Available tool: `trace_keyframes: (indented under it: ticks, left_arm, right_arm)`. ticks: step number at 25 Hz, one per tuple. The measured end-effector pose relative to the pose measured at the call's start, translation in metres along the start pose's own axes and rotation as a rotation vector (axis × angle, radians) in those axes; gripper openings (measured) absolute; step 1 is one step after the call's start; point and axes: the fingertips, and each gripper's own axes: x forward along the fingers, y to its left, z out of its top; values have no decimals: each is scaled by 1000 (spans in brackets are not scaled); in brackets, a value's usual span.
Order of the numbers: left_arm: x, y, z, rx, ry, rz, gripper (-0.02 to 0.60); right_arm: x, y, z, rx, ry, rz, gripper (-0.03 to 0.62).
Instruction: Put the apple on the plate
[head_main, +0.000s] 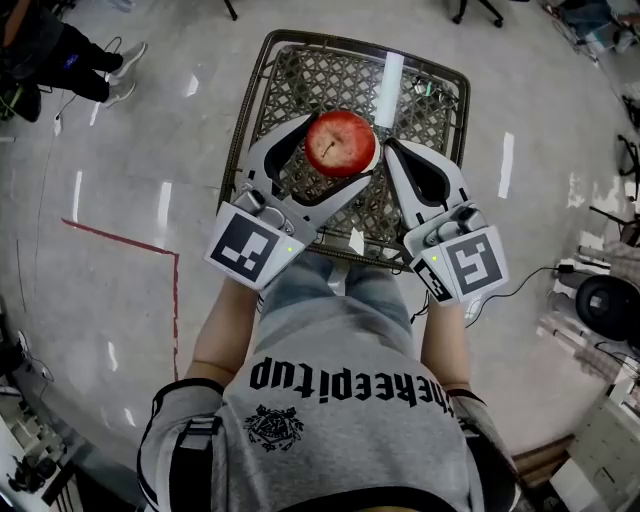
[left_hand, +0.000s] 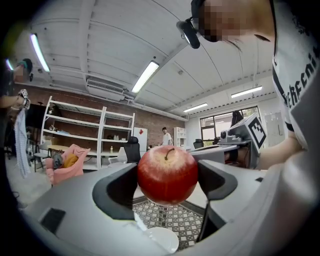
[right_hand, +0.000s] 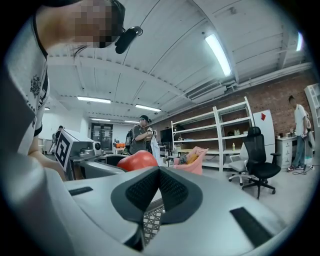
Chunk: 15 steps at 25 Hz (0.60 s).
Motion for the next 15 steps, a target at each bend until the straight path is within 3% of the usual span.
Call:
trace_keyframes:
  ticks: [15]
  left_arm:
    - [22, -30, -4, -38, 8, 193, 403]
  right_arm:
    - [-22, -25, -6, -7, 25, 190, 3]
